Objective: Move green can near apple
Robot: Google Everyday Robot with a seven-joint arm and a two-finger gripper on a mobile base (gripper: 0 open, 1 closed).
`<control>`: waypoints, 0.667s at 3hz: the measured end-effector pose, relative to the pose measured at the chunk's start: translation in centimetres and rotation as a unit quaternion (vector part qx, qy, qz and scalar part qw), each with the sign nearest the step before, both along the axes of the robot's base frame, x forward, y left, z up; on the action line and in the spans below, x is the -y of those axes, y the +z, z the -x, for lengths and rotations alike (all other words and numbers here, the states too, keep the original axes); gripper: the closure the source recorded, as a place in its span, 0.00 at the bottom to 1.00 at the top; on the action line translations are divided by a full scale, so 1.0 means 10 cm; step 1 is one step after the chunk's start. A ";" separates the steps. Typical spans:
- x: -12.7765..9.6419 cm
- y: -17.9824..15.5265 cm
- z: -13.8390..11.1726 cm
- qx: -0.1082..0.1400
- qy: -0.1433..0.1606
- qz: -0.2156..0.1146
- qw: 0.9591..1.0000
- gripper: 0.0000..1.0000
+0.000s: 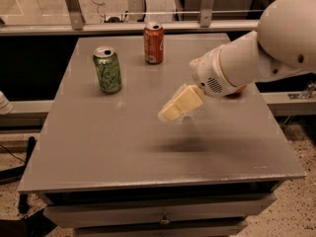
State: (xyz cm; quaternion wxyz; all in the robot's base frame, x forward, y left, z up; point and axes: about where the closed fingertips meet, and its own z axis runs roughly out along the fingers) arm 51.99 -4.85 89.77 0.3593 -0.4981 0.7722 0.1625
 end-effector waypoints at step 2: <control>-0.26 -0.13 -0.10 0.033 -0.010 -0.065 0.997 0.00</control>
Offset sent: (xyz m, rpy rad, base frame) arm 0.0581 0.0585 -0.0088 0.3352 -0.2469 -0.1076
